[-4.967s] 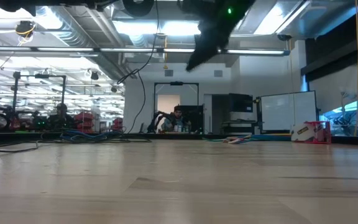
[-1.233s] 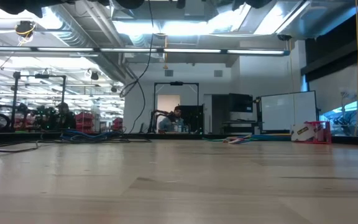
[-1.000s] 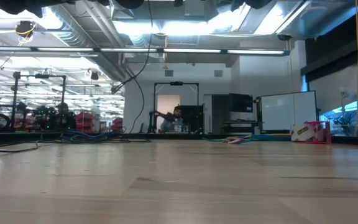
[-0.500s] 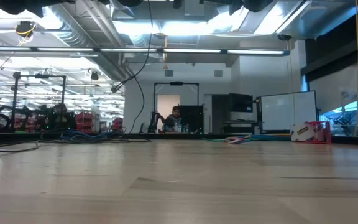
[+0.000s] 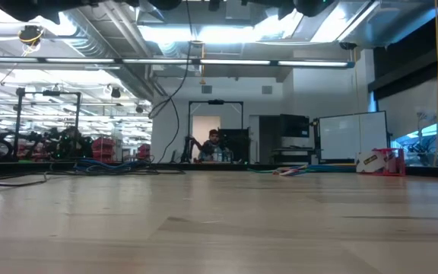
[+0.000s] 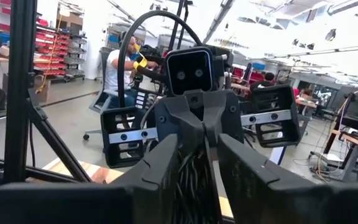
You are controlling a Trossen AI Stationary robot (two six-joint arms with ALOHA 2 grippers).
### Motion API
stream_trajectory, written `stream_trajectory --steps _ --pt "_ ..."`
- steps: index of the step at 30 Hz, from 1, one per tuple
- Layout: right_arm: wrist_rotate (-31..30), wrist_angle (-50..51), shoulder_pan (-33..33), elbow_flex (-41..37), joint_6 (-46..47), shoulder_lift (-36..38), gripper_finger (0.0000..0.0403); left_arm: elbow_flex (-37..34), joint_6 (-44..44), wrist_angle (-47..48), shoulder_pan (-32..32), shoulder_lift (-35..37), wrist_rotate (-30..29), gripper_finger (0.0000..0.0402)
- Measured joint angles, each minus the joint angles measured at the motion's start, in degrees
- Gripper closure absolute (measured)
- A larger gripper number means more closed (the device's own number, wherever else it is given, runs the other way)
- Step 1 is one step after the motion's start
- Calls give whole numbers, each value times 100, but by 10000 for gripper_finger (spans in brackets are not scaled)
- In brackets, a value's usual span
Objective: Coiling cords
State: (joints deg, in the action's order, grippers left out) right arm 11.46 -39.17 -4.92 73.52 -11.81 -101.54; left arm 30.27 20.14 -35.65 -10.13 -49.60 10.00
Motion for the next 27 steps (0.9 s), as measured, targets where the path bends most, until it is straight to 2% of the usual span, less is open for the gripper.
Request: stream_trajectory --steps 12,18,27 --pt "-7 14 -3 0 -32 0 347 -1 -20 -43 2 0 172 400" --pt "-33 115 -3 0 -348 8 393 -1 -29 -44 2 0 183 400" --pt "-204 166 5 0 -520 42 397 -1 -154 -40 0 4 57 397"
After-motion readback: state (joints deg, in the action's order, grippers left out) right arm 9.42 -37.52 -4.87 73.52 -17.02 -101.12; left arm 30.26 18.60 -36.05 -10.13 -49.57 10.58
